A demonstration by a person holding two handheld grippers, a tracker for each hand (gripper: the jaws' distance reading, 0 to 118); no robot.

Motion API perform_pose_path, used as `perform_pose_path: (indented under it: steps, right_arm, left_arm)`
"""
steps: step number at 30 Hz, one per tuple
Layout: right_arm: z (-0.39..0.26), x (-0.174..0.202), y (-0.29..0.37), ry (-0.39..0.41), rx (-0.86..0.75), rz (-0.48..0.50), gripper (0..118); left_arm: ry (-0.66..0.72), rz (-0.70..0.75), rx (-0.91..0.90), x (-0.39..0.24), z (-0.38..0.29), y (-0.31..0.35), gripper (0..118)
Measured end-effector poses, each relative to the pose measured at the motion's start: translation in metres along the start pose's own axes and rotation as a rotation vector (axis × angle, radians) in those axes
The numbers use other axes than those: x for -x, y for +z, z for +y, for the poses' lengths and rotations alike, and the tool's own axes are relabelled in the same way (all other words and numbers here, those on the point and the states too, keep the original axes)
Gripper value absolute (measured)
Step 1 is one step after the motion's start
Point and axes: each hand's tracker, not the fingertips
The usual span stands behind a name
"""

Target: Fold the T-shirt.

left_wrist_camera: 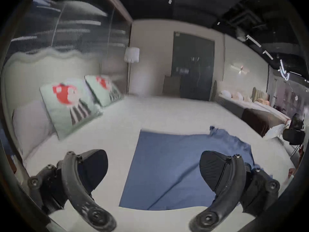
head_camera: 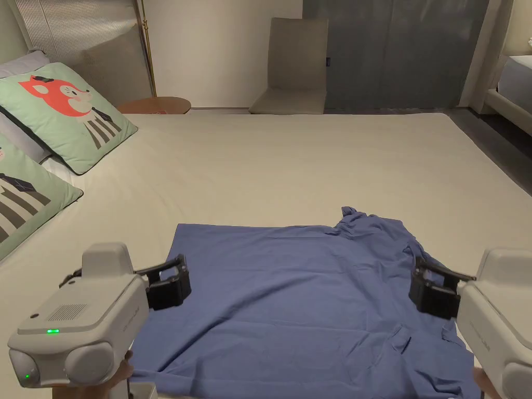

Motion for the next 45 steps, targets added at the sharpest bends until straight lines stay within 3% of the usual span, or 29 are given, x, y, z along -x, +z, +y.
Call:
perform_pose_path:
  steps: [3, 5, 6, 8, 9, 10, 17, 22, 35, 36, 38, 40, 41, 45]
  right_arm:
    - [0.014, 0.011, 0.003, 0.04, -0.076, -0.035, 107]
    - [0.015, 0.015, 0.005, 0.051, -0.107, -0.039, 91]
    - [0.016, 0.016, 0.005, 0.057, -0.113, -0.037, 77]
    - [0.017, 0.02, 0.005, 0.065, -0.113, -0.042, 30]
    - [0.016, 0.02, 0.005, 0.069, -0.126, -0.042, 7]
    - [0.015, 0.02, 0.005, 0.072, -0.132, -0.044, 1]
    - [0.015, 0.018, 0.006, 0.063, -0.129, -0.041, 1]
    - [0.008, 0.013, 0.0, 0.053, -0.107, -0.034, 1]
    - [-0.012, 0.008, 0.001, 0.04, -0.034, -0.029, 1]
    - [-0.014, 0.007, 0.002, 0.036, -0.03, -0.027, 1]
    - [-0.015, 0.006, 0.002, 0.034, -0.022, -0.029, 1]
    - [-0.02, 0.003, -0.001, 0.035, -0.016, -0.035, 1]
    - [-0.021, 0.002, -0.002, 0.035, -0.012, -0.033, 1]
    - [-0.023, 0.001, -0.001, 0.031, -0.001, -0.037, 1]
  left_arm:
    - [-0.018, 0.006, -0.101, -0.012, 0.012, 0.005, 106]
    - [-0.032, 0.019, -0.15, -0.017, 0.013, 0.006, 86]
    - [-0.033, 0.013, -0.147, -0.019, 0.014, 0.006, 69]
    - [-0.033, 0.001, -0.155, -0.02, 0.013, 0.005, 7]
    - [-0.027, -0.001, -0.156, -0.02, 0.012, 0.005, 1]
    - [-0.021, 0.0, -0.153, -0.02, 0.013, 0.005, 0]
    - [-0.049, 0.004, -0.052, -0.013, 0.002, -0.005, 0]
    - [-0.049, 0.017, 0.155, 0.005, -0.011, -0.016, 0]
    - [0.048, 0.035, 0.447, 0.066, -0.085, -0.02, 1]
    - [0.067, 0.038, 0.475, 0.07, -0.091, -0.018, 10]
    - [0.095, 0.042, 0.505, 0.078, -0.1, -0.017, 62]
    - [0.11, 0.043, 0.556, 0.085, -0.109, -0.019, 104]
    - [0.106, 0.051, 0.561, 0.086, -0.114, -0.02, 108]
    - [0.063, 0.069, 0.613, 0.088, -0.132, -0.029, 102]
